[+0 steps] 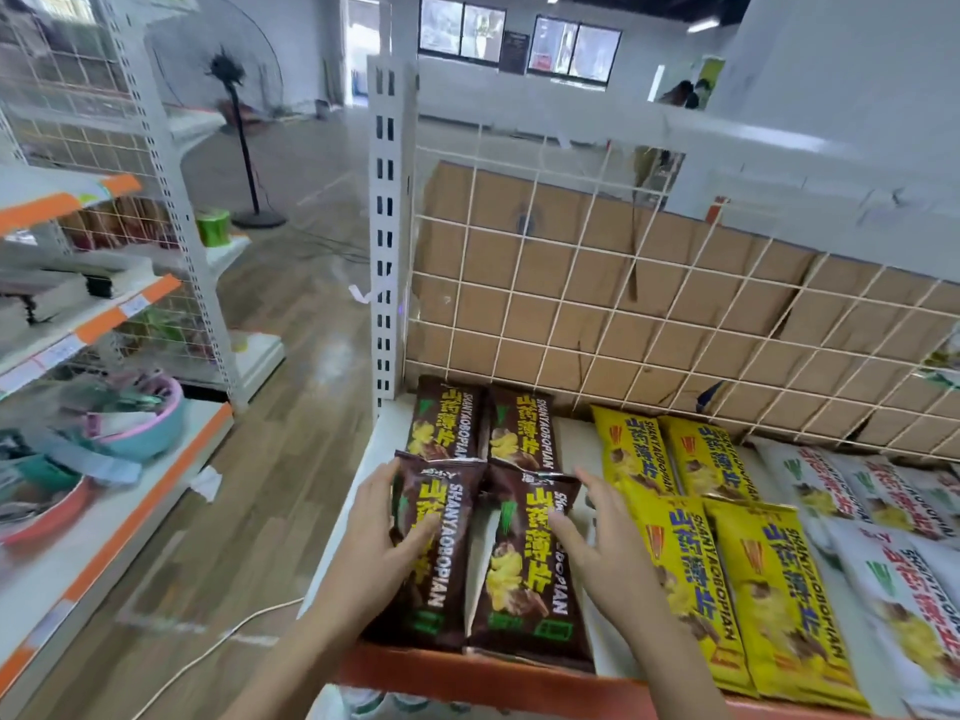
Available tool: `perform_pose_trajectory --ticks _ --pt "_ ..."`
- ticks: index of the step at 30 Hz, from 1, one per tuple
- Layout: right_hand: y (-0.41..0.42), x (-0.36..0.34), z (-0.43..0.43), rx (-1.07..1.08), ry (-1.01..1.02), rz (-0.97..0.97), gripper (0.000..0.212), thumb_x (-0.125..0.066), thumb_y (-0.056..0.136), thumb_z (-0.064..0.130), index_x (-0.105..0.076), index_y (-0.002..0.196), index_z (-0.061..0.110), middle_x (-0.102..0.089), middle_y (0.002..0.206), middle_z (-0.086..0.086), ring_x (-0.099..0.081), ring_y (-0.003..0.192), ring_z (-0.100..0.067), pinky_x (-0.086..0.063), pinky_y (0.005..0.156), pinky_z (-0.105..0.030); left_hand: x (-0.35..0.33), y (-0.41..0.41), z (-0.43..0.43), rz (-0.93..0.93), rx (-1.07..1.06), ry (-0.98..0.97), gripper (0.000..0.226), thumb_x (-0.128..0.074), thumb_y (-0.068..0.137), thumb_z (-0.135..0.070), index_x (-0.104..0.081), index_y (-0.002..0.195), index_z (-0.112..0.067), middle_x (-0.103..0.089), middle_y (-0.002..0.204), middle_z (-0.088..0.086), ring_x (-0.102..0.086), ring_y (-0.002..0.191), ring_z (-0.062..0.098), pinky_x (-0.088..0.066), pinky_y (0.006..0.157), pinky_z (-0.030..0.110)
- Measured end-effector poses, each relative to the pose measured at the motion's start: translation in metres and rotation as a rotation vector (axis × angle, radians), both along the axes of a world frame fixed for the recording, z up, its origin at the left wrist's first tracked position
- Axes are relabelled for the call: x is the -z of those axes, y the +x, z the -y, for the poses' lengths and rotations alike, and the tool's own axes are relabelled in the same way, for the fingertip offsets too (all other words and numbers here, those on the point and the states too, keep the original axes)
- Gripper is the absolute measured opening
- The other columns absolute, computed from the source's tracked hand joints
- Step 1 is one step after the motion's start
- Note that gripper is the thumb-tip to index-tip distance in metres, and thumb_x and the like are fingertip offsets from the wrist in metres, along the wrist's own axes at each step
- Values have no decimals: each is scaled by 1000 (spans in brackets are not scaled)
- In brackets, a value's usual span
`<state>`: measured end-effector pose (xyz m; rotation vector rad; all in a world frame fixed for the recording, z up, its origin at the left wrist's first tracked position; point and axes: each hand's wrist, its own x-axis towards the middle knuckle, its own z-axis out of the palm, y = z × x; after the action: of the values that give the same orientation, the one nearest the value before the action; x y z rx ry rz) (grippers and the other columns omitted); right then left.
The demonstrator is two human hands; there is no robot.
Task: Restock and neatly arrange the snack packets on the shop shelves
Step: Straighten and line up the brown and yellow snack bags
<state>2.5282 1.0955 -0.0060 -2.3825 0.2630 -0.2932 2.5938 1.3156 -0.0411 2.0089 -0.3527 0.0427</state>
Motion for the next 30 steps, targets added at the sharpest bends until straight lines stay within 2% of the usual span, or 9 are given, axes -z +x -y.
perform_pose_trajectory --ticks 3,7,9,12,19,22,25,27,30 --pt "18 2 -1 78 146 -101 64 -57 88 39 -29 142 19 -35 144 3 -35 131 -13 -29 101 -25 -4 15 5 -98 -29 -65 67 -65 86 -26 -29 142 -20 -34 143 -5 -31 124 -1 -22 99 14" --pt "35 4 0 117 260 -154 68 -62 82 47 -35 138 19 -49 130 5 -48 113 -9 -37 92 -24 -8 33 10 -171 -40 -89 65 -65 85 -21 -33 141 -16 -40 140 -1 -41 125 11 -30 100 20" --pt "38 7 0 125 258 -165 80 -62 71 63 -38 136 22 -54 130 4 -54 113 -13 -43 98 -33 -11 38 13 -189 -25 -98 61 -66 85 -18 -37 139 -16 -47 130 -5 -47 115 10 -35 88 13" --pt "40 11 -4 126 249 -163 73 -66 78 49 -38 138 19 -51 134 -1 -50 120 -17 -40 102 -36 -10 43 14 -220 -4 -118 59 -68 83 -19 -41 136 -18 -56 120 -5 -56 102 6 -39 76 10" --pt "43 18 -7 115 198 -140 71 -65 81 44 -34 140 20 -46 140 -1 -45 125 -18 -38 104 -37 -13 42 15 -246 15 -138 53 -66 85 -19 -42 132 -24 -56 118 -5 -57 104 8 -42 79 16" --pt "45 16 -7 102 14 -115 70 -59 84 47 -30 142 19 -36 146 -3 -34 133 -20 -31 108 -36 -14 37 13 -204 13 -117 60 -66 85 -21 -36 136 -23 -45 127 -11 -47 114 5 -35 91 20" --pt "50 4 -12 66 -232 -80 65 -47 87 54 -32 142 22 -28 150 -2 -24 138 -20 -21 112 -35 -11 23 11 -126 3 -59 76 -67 78 -43 -29 140 -23 -32 134 -11 -32 123 1 -25 97 17" --pt "58 -8 -23 -48 -294 -29 57 -44 88 51 -42 136 21 -39 144 0 -31 134 -18 -22 109 -30 -5 12 13 -82 -7 34 101 -54 60 -67 -24 144 -20 -25 145 -5 -23 136 10 -22 108 24" --pt "76 -19 -46 -255 -355 -29 41 -48 92 40 -54 126 18 -55 126 -1 -44 120 -19 -32 102 -34 0 -3 16 -39 -18 171 115 -44 50 -74 -16 147 -20 -11 154 0 -12 141 16 -17 111 29"
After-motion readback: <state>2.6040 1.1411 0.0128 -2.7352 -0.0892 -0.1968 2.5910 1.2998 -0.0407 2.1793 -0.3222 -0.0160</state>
